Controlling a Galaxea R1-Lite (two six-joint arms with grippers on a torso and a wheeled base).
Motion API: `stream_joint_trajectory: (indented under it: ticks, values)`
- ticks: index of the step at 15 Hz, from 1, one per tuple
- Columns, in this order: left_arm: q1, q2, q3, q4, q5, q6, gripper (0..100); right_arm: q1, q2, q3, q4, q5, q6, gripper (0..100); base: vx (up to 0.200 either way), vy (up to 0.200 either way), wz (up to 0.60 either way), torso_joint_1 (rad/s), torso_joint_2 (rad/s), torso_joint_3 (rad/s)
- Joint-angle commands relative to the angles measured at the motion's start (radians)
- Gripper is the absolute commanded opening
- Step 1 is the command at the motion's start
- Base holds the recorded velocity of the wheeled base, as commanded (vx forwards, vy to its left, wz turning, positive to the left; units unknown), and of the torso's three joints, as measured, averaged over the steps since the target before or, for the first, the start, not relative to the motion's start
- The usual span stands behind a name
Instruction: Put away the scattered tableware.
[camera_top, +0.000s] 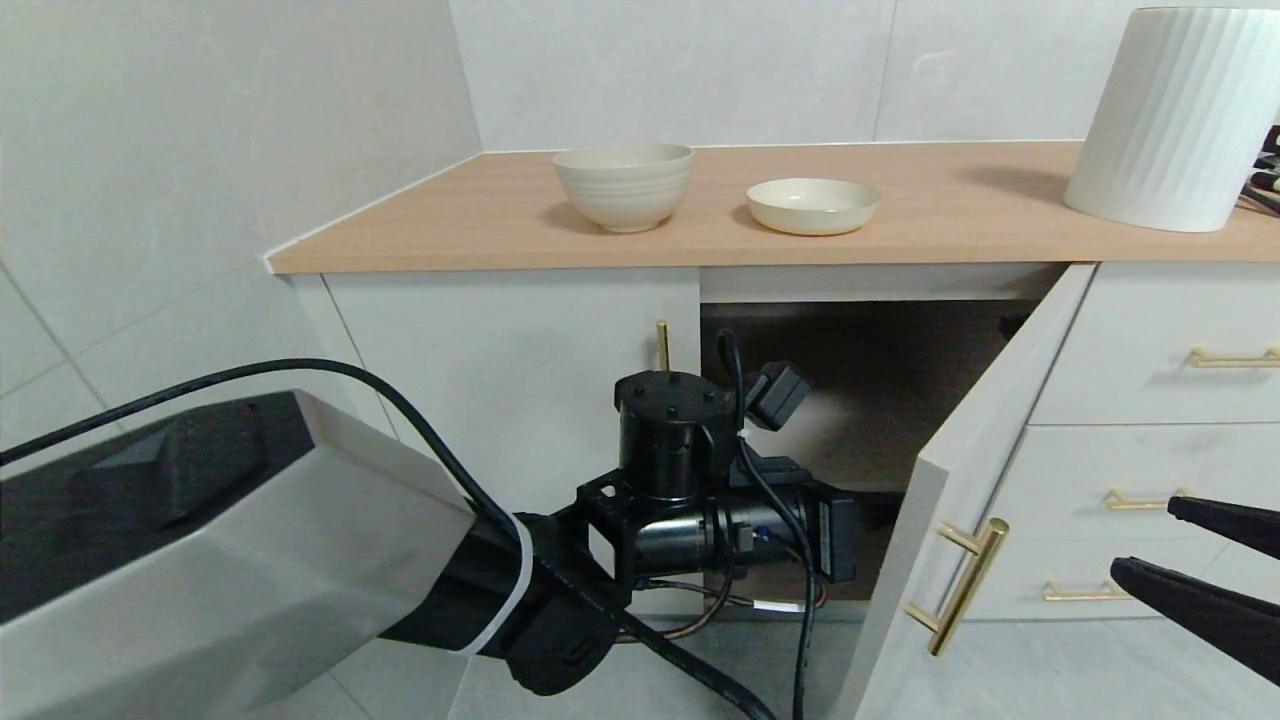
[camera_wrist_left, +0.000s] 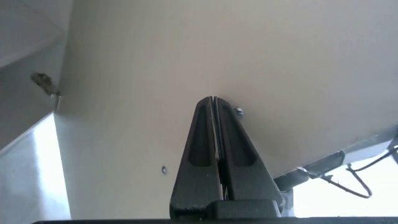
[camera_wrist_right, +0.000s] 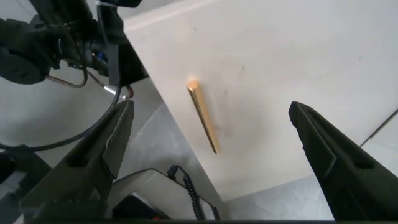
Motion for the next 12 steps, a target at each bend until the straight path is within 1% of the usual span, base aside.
stream_joint_trajectory:
  ticks: [1,2,6,10,12]
  values:
    - [-0.008,-0.004,0.002,0.000,-0.001,-0.001,0,-0.001,-0.003,-0.002,0.000,0.000,0.000,100,-0.200,0.000,0.00,0.007,0.00,0.002]
    - [-0.008,-0.004,0.000,0.000,-0.001,-0.001,0,-0.001,-0.003,-0.002,0.000,0.000,0.000,100,-0.200,0.000,0.00,-0.007,0.00,0.007]
    - [-0.022,0.025,-0.021,0.017,-0.001,-0.001,0,-0.001,-0.023,-0.015,0.000,0.000,0.000,100,0.000,0.000,0.00,0.000,0.00,0.000]
    - [-0.031,0.031,-0.035,0.024,0.001,-0.001,0,-0.022,-0.040,-0.047,0.000,0.000,0.000,100,0.000,0.000,0.00,0.000,0.00,0.000]
    - [-0.063,0.029,-0.038,0.026,0.004,-0.001,0,-0.022,-0.045,-0.084,0.000,-0.010,0.000,100,0.000,0.000,0.00,0.000,0.00,0.000]
